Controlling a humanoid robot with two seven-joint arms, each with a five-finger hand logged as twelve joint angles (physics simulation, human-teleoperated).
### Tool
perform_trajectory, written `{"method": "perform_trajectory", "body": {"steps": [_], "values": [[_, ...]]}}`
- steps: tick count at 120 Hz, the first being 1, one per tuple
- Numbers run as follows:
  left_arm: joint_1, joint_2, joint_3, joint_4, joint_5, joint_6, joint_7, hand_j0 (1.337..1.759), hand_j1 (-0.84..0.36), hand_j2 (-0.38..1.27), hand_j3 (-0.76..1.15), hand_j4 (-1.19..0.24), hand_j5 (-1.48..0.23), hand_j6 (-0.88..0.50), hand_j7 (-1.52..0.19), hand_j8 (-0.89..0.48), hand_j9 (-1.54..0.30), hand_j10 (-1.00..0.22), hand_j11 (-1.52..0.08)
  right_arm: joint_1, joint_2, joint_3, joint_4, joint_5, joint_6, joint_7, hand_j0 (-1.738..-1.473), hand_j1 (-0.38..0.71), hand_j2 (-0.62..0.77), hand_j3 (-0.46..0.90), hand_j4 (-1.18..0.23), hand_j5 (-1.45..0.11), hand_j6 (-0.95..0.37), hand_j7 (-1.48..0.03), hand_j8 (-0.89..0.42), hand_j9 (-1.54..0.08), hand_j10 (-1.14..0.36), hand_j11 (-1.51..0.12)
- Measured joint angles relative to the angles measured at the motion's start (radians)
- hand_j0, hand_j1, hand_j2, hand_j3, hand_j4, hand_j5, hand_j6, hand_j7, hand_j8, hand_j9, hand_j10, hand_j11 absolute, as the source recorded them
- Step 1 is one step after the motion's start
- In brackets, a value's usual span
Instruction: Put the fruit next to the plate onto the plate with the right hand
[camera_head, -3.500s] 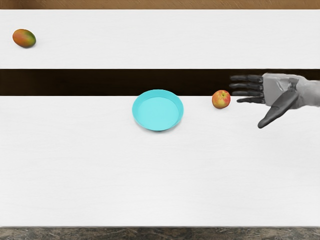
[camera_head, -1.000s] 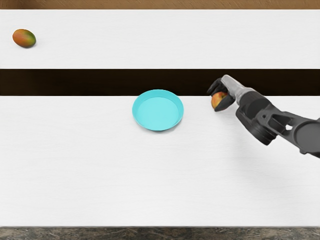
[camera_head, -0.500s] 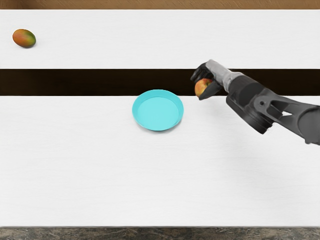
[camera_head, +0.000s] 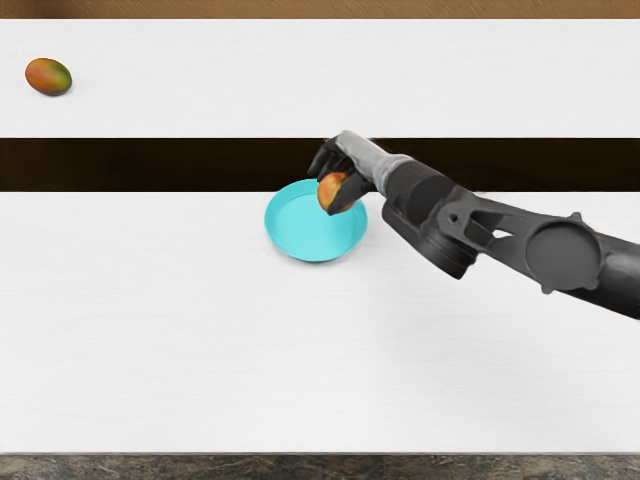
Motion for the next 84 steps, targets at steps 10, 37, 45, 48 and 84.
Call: {"method": "perform_trajectory", "body": {"steps": [10, 37, 45, 48, 84], "values": [[0.0, 0.0, 0.0, 0.0, 0.0, 0.0, 0.0, 1.658, 0.07, 0.05, 0.0, -0.23, -0.3, -0.23, -0.3, -0.23, -0.3, -0.23, -0.3, -0.012, 0.021, -0.005, -0.005, -0.002, -0.003, 0.001, -1.658, 0.28, 0.33, 0.0, -0.64, -0.9, -0.63, -0.86, -0.36, -0.88, -0.43, -0.86], [0.0, 0.0, 0.0, 0.0, 0.0, 0.0, 0.0, 1.658, 0.07, 0.05, 0.0, -0.23, -0.3, -0.23, -0.3, -0.23, -0.3, -0.23, -0.3, -0.038, 0.049, -0.01, -0.006, -0.016, -0.017, 0.001, -1.658, 0.21, 0.27, 0.0, -0.55, -0.75, -0.55, -0.73, -0.4, -0.74, -0.43, -0.73], [0.0, 0.0, 0.0, 0.0, 0.0, 0.0, 0.0, 1.658, 0.07, 0.05, 0.0, -0.23, -0.3, -0.23, -0.3, -0.23, -0.3, -0.23, -0.3, -0.04, 0.053, -0.011, -0.005, -0.019, -0.036, 0.001, -1.658, 0.12, 0.18, 0.0, -0.46, -0.61, -0.46, -0.6, -0.34, -0.61, -0.37, -0.6], [0.0, 0.0, 0.0, 0.0, 0.0, -0.001, 0.0, 1.658, 0.07, 0.05, 0.0, -0.23, -0.3, -0.23, -0.3, -0.23, -0.3, -0.23, -0.3, -0.04, 0.053, -0.011, -0.005, -0.02, -0.041, 0.001, -1.658, 0.1, 0.16, 0.0, -0.43, -0.57, -0.43, -0.56, -0.33, -0.57, -0.35, -0.56], [0.0, 0.0, 0.0, 0.0, 0.0, 0.0, 0.0, 1.658, 0.07, 0.05, 0.0, -0.23, -0.3, -0.23, -0.3, -0.23, -0.3, -0.23, -0.3, -0.034, -0.071, 0.018, 0.095, 0.01, -0.047, 0.003, -1.658, -0.1, 0.01, 0.0, -0.22, -0.29, -0.22, -0.29, -0.2, -0.29, -0.2, -0.29]]}}
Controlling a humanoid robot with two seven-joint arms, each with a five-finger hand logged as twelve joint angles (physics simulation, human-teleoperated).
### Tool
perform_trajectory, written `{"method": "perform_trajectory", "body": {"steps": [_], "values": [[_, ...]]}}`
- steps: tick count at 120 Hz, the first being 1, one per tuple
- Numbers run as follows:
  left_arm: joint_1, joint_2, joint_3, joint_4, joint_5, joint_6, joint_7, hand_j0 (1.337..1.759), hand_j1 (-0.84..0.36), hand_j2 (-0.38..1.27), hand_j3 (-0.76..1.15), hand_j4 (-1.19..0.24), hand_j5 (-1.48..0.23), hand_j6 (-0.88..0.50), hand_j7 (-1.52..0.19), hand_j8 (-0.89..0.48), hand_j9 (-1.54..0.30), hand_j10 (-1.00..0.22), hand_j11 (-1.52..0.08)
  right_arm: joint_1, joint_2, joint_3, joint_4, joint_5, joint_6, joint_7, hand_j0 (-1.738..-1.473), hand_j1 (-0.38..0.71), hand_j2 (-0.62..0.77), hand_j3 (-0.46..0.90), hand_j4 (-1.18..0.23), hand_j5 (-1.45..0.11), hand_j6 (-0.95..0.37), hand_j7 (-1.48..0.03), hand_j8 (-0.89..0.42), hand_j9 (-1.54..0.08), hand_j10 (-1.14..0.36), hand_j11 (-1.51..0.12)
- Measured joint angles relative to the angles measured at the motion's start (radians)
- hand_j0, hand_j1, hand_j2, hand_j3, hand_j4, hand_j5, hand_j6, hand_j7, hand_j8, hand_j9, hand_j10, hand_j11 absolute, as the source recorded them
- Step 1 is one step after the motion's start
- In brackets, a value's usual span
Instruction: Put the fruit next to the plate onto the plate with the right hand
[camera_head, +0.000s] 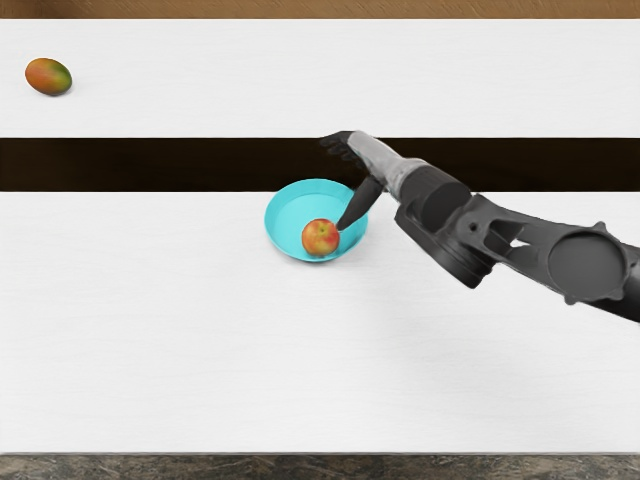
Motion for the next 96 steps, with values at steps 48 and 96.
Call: {"method": "perform_trajectory", "body": {"steps": [48, 96], "values": [[0.001, 0.0, 0.001, -0.01, 0.0, -0.001, 0.0, 1.658, 0.07, 0.05, 0.0, -0.23, -0.3, -0.23, -0.3, -0.23, -0.3, -0.23, -0.3, -0.058, -0.367, 0.198, 0.068, 0.5, 0.764, 0.165, -1.658, -0.27, -0.01, 0.0, -0.07, -0.09, -0.07, -0.09, -0.07, -0.09, -0.07, -0.09], [0.115, 0.0, 0.001, 0.01, -0.001, 0.001, 0.0, 1.658, 0.07, 0.05, 0.0, -0.23, -0.3, -0.23, -0.3, -0.23, -0.3, -0.23, -0.3, -0.105, -0.457, 0.239, -0.2, 0.731, 0.951, 0.199, -1.658, -0.29, -0.01, 0.0, -0.05, -0.06, -0.05, -0.06, -0.05, -0.06, -0.05, -0.06]]}}
